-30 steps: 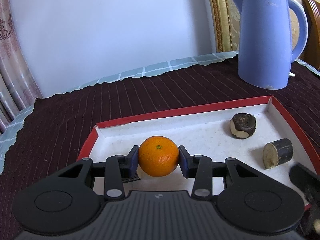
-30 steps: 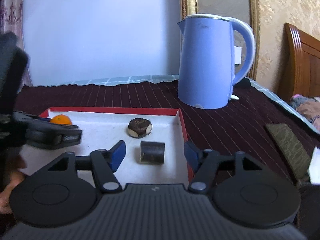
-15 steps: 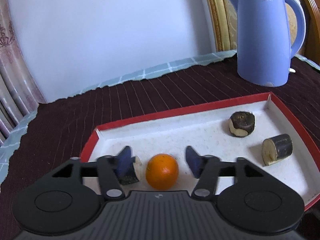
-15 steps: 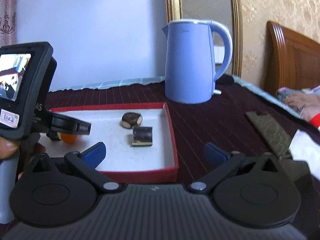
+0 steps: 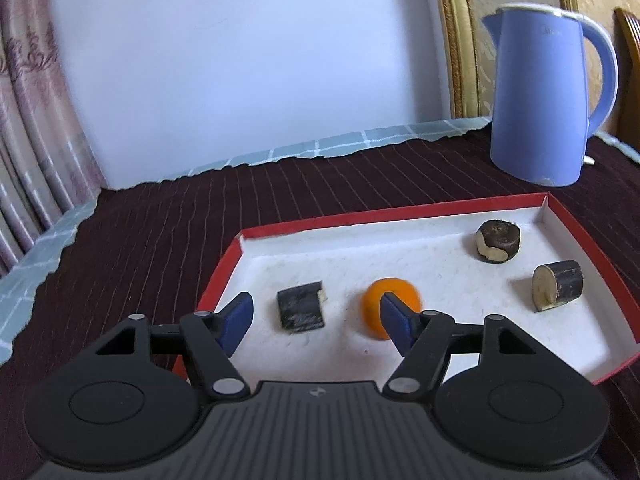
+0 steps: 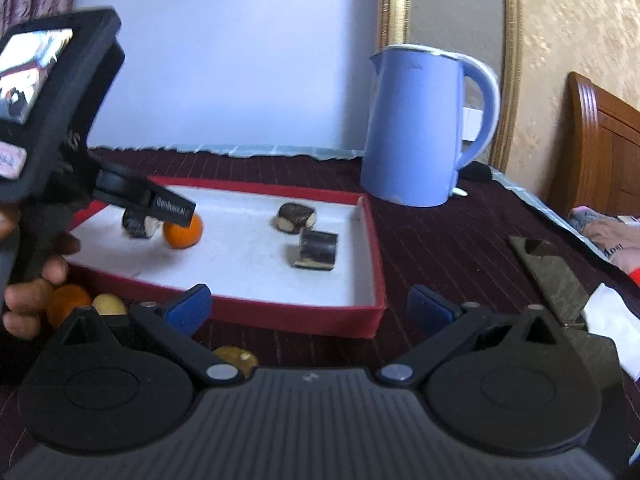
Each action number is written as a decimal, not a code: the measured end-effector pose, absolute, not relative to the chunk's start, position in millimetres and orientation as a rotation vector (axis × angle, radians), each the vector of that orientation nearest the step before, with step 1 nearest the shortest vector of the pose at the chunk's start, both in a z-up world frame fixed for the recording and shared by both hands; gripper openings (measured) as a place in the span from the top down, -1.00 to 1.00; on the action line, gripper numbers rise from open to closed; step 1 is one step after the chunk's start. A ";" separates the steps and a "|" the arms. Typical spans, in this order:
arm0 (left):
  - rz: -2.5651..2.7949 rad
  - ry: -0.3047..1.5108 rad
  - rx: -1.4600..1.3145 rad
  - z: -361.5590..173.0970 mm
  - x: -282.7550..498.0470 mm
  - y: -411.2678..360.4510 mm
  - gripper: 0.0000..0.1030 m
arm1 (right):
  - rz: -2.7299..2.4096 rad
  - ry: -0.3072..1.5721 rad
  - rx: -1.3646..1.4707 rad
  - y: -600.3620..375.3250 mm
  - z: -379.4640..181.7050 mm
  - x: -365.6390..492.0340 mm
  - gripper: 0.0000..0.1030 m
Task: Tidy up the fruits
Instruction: 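Move both tools back toward the loose fruits beside the tray, then close the right tool on the yellow-brown potato while the left tool grasps a green lime, then carry the potato and the green lime over the red tray with both tools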
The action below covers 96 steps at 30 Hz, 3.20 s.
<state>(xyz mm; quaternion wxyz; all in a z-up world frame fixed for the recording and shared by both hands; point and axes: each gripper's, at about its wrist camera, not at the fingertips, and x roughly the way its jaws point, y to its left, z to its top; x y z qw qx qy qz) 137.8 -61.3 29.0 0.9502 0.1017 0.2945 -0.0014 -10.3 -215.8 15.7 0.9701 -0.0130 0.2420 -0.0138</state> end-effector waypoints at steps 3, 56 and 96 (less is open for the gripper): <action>-0.002 0.594 0.178 30.7 130.1 -52.4 -0.36 | 0.004 0.498 0.011 -216.2 14.7 -11.0 -1.00; -0.006 0.591 -0.155 6.5 38.6 79.0 -0.73 | 0.095 0.598 -0.015 -202.2 -9.0 -7.2 0.46; -0.287 0.598 0.193 0.6 23.2 37.6 0.51 | 0.088 0.596 0.030 -209.0 -10.3 -7.8 0.45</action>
